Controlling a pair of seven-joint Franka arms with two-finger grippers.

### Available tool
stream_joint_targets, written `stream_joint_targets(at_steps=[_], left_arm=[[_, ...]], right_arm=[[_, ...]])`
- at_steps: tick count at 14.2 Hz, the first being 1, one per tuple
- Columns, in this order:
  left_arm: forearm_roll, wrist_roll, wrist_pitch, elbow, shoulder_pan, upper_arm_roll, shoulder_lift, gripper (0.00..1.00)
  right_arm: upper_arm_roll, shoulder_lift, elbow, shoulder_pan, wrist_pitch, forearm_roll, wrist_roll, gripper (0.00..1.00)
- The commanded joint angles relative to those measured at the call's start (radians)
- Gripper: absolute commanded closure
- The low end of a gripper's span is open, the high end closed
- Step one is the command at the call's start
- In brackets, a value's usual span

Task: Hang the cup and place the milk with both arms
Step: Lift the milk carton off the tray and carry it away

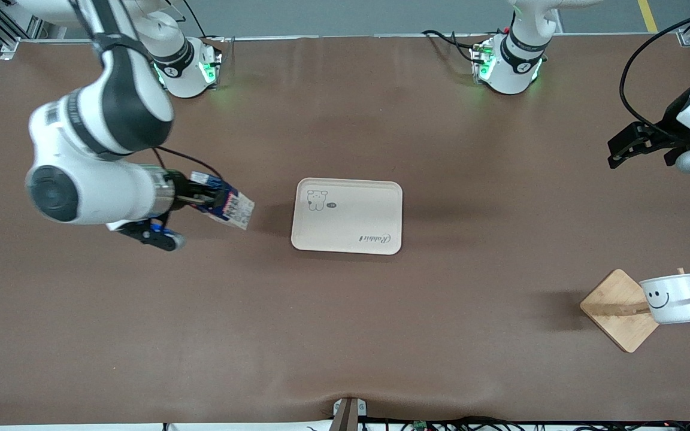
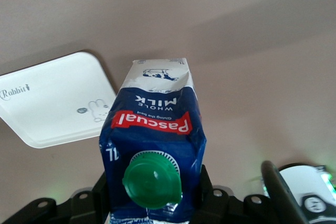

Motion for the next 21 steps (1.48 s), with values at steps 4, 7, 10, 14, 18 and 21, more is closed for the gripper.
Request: stream_joint_targets(at_steps=[4,7,10,14,18,21], left_arm=[[-0.019,0.009,0.003,-0.019,0.002,-0.002,-0.015,0.00],[-0.019,0.009,0.003,-0.018,0.002,-0.002,-0.015,0.00],[-0.019,0.009,0.003,-0.018,0.002,-0.002,-0.013,0.00],[-0.019,0.011,0.003,-0.019,0.004,-0.002,-0.010,0.00],[-0.019,0.009,0.007,-0.018,0.004,-0.002,-0.010,0.00],[-0.019,0.009,0.010,-0.016,0.004,-0.002,-0.007,0.00]], right_arm=[[0.018,-0.067,-0.064,-0.172,-0.056,-0.095,-0.228,1.00],[0.018,-0.084,-0.114,-0.270,-0.052,-0.115,-0.383,1.00],[0.018,-0.082,-0.135,-0.328,-0.035,-0.161,-0.506,1.00],[0.018,-0.100,-0.230,-0.357,0.037,-0.231,-0.594,1.00],[0.018,-0.148,-0.463,-0.414,0.258,-0.313,-0.692,1.00],[0.020,-0.142,-0.490,-0.405,0.280,-0.313,-0.663,1.00]])
